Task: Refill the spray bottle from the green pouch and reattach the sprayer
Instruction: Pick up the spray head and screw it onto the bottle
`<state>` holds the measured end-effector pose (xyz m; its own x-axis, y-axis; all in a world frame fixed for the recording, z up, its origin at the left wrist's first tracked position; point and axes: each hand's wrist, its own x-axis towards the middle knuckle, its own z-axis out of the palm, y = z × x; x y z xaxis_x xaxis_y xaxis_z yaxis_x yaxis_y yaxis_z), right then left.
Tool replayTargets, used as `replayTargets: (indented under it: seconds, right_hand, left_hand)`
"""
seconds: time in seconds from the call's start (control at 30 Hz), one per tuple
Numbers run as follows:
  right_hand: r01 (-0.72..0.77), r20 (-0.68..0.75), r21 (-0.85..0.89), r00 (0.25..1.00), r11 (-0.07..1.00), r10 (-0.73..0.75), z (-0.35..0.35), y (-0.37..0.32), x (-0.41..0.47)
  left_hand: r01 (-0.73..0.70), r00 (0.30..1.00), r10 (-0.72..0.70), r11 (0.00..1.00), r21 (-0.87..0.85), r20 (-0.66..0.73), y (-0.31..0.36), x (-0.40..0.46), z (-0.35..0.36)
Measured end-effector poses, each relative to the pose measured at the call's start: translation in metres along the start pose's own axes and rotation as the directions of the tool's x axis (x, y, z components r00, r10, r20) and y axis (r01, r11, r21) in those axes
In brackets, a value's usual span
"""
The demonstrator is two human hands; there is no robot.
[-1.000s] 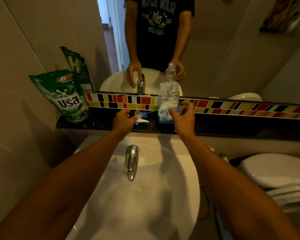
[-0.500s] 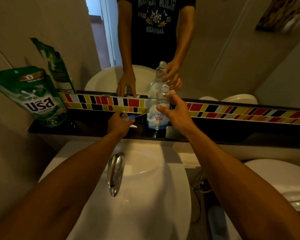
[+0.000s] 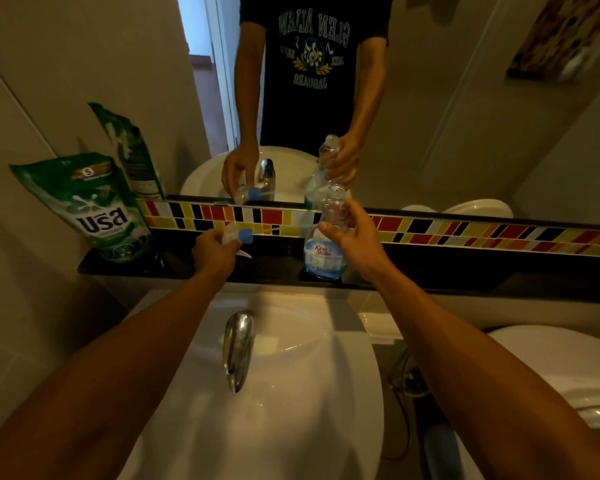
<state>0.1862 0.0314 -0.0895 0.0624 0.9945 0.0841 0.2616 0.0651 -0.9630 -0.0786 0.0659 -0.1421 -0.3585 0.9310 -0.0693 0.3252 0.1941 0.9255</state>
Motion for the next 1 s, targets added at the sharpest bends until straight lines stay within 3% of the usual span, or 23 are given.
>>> replayTargets:
  seconds: [0.5,1.0]
  right_hand:
    - [0.011,0.035,-0.137,0.999,0.991,-0.006,-0.009,-0.031,-0.042]
    - [0.012,0.063,-0.254,0.998,0.967,0.005,-0.007,-0.048,-0.039]
  left_hand:
    - [-0.219,0.974,0.217,0.976,-0.022,-0.067,0.090,0.009,-0.107]
    - [-0.286,0.958,0.285,0.958,0.016,0.038,0.132,0.014,-0.144]
